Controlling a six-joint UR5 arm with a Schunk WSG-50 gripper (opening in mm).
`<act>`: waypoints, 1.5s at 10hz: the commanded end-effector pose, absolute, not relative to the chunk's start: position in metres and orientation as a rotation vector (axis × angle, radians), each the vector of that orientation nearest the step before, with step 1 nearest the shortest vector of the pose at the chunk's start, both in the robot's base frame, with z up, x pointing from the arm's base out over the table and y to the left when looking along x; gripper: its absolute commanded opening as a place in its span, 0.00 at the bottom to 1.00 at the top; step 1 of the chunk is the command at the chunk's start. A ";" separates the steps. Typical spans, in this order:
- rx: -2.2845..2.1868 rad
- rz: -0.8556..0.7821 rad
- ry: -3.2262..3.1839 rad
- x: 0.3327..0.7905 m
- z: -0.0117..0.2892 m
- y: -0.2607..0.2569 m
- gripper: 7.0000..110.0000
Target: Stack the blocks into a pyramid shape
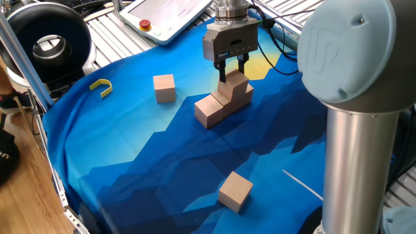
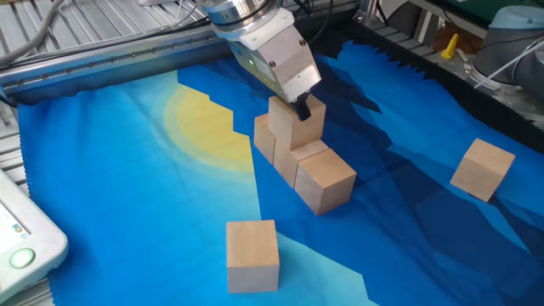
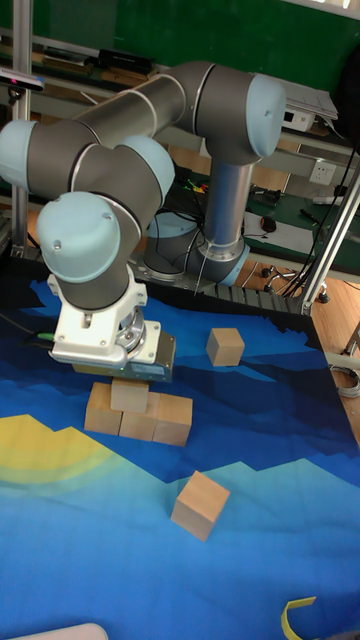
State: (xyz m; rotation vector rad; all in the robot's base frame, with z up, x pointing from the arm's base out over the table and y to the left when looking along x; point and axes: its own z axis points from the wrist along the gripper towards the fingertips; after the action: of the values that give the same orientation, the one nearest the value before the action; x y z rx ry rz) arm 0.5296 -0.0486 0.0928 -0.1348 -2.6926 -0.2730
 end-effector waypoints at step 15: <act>-0.127 -0.289 -2.711 0.536 0.091 -0.051 0.36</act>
State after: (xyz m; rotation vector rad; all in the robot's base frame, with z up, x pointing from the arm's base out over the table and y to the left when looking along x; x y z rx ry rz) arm 0.5337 -0.0534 0.0889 -0.1233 -2.7044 -0.2721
